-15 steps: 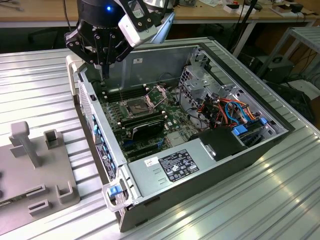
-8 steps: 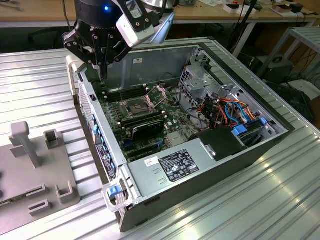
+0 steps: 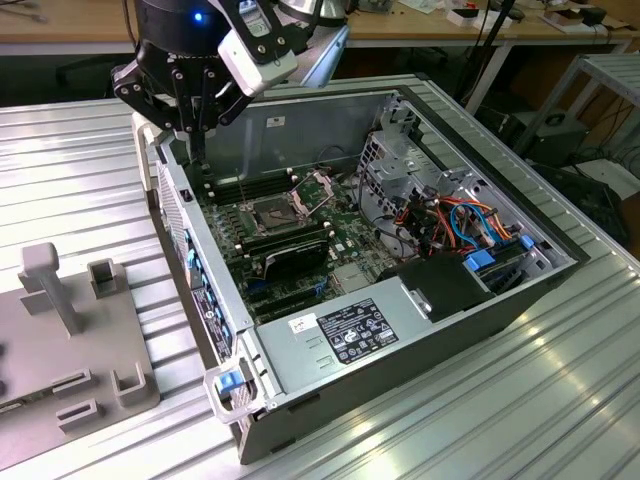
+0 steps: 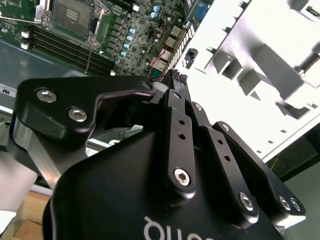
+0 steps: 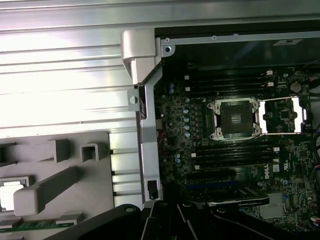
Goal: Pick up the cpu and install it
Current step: 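Reach for the cpu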
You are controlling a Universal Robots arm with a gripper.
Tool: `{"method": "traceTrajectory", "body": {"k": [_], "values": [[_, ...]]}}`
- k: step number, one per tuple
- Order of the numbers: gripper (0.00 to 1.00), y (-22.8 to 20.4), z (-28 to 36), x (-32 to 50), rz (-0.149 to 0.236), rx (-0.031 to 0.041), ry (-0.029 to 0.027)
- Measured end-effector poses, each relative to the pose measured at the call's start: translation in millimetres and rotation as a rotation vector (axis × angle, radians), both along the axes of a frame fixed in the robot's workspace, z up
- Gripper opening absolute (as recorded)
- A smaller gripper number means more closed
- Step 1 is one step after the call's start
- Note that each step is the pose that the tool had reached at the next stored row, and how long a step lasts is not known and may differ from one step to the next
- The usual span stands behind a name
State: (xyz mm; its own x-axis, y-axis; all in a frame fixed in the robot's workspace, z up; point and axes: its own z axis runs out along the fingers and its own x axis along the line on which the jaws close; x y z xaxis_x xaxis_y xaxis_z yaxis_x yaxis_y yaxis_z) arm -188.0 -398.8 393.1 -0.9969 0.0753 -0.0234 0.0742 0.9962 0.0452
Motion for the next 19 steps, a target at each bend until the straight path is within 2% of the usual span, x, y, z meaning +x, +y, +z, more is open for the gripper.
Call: {"method": "traceTrajectory", "body": {"k": [19], "values": [[0.11,0.0,0.1,-3.3,0.000,-0.0001,0.0001]]}}
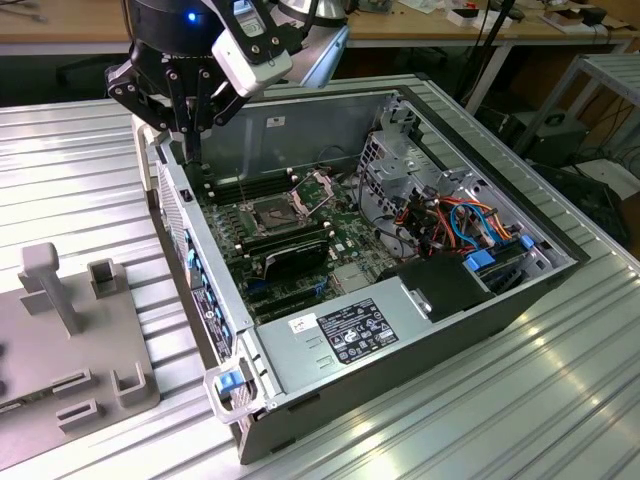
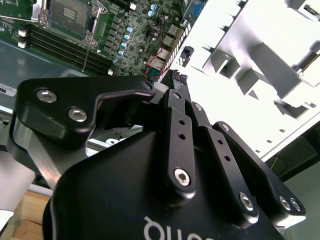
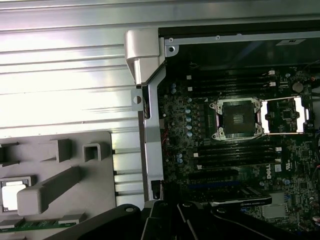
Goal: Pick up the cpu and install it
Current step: 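Reach for the cpu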
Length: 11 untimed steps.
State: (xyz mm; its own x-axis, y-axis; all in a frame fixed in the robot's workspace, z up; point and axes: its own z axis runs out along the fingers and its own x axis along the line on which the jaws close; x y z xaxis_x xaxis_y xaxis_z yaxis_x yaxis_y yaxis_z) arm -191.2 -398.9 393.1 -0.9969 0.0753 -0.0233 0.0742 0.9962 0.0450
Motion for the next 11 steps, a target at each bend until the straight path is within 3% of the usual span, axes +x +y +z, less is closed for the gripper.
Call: {"method": "traceTrajectory", "body": {"k": [8,11], "values": [[0.11,0.0,0.0,-0.4,0.000,0.0000,0.0001],[0.11,0.0,0.0,-5.5,0.000,0.0000,-0.0001]]}}
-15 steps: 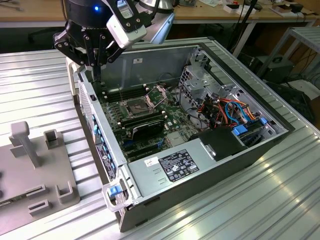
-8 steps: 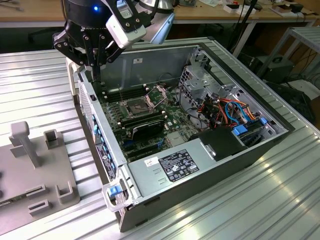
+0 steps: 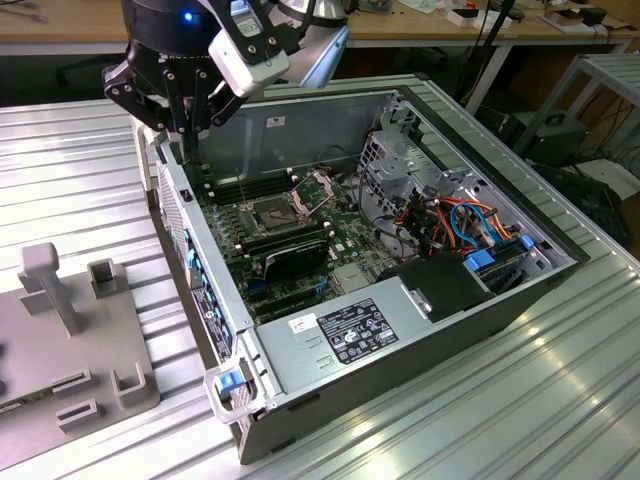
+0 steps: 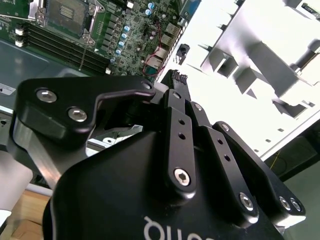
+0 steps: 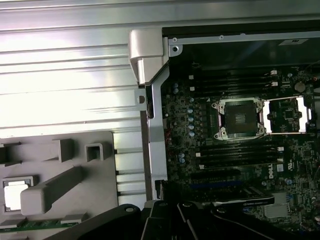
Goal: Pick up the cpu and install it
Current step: 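Reach for the cpu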
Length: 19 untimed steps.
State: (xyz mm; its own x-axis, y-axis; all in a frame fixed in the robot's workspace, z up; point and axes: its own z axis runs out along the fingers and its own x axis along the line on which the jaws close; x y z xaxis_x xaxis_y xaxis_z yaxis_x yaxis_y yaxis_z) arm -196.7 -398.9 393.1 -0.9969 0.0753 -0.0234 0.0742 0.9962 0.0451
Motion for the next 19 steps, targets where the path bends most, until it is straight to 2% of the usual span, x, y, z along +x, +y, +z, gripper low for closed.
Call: {"method": "traceTrajectory", "body": {"k": [11,19], "values": [[0.11,0.0,-0.4,-18.1,0.000,0.0000,-0.0011],[0.11,0.0,-0.7,-35.8,0.000,0.0000,-0.0041]]}}
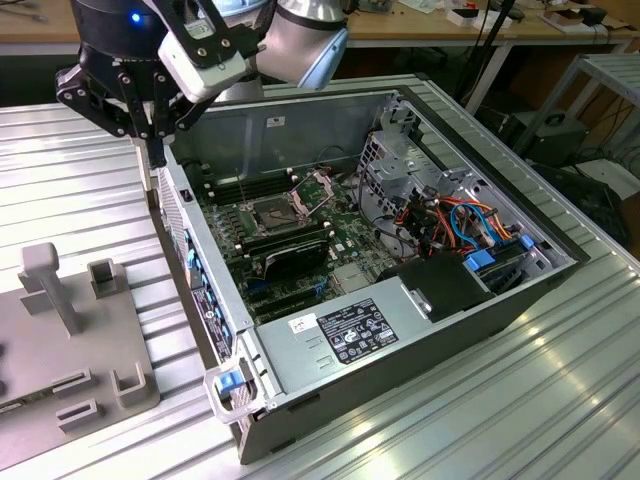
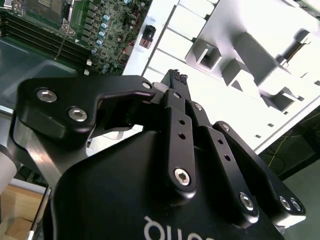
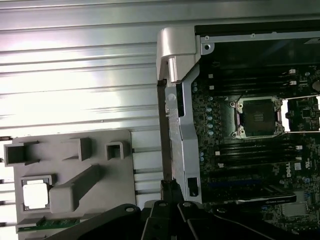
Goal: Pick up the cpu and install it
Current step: 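Reach for the cpu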
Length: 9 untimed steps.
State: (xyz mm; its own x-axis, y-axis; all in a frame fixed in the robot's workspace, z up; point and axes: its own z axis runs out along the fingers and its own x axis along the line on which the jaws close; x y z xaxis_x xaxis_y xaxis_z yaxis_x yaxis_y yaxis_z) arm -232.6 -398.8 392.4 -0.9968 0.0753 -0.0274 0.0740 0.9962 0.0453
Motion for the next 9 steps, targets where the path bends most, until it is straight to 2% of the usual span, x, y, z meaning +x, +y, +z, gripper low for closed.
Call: {"method": "traceTrajectory", "body": {"k": [9], "values": [[0.11,0.0,-0.3,-22.5,0.000,0.0000,-0.0023]]}}
